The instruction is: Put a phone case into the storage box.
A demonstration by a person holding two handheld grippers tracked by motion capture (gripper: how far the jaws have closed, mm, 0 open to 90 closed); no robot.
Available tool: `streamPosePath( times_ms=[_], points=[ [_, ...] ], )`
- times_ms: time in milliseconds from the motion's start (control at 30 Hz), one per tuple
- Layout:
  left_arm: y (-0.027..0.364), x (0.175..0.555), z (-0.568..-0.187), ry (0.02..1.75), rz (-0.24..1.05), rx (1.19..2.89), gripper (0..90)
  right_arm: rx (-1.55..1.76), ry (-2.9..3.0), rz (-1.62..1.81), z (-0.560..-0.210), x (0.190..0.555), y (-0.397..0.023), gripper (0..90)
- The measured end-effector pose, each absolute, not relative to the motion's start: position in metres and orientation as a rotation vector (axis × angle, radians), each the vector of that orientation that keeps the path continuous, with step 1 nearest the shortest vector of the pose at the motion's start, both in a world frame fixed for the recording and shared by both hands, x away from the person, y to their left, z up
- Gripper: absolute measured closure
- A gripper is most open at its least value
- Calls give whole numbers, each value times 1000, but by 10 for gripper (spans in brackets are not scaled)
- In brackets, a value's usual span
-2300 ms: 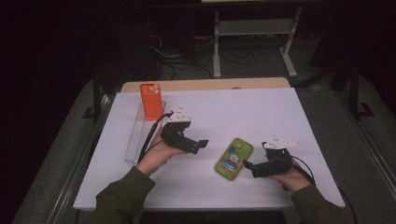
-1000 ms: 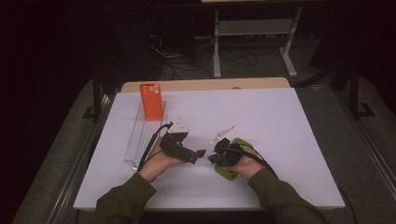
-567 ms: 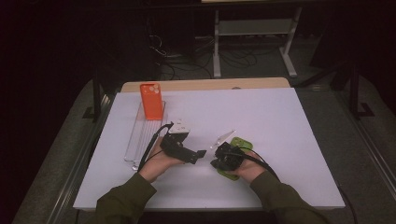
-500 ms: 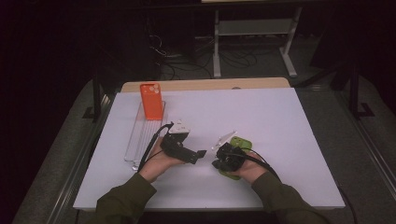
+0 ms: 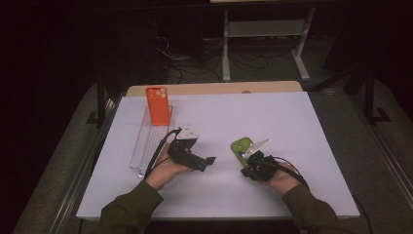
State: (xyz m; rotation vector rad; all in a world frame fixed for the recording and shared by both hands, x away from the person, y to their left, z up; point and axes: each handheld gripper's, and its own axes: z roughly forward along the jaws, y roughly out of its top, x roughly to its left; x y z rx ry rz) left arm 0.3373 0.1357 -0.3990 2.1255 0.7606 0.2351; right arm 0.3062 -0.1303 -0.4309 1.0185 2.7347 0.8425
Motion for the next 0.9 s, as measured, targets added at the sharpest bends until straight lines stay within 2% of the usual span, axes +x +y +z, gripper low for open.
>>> streamPosePath(
  times_ms=[267,500,567,667,900],
  points=[
    [135,337,-399,758,234,2129,0,1080,2700,822,-432,306,-155,889],
    [135,337,-399,754,230,2129,0,1074,2671,897,-429,305,-157,869],
    [135,337,-399,753,229,2129,0,1088,2657,953,-425,304,-159,784],
    [134,336,-399,749,227,2132,0,1103,2600,1043,-421,302,-166,598],
    [134,336,-400,740,218,2132,0,1123,2436,1131,-418,292,-177,245]
  ],
)
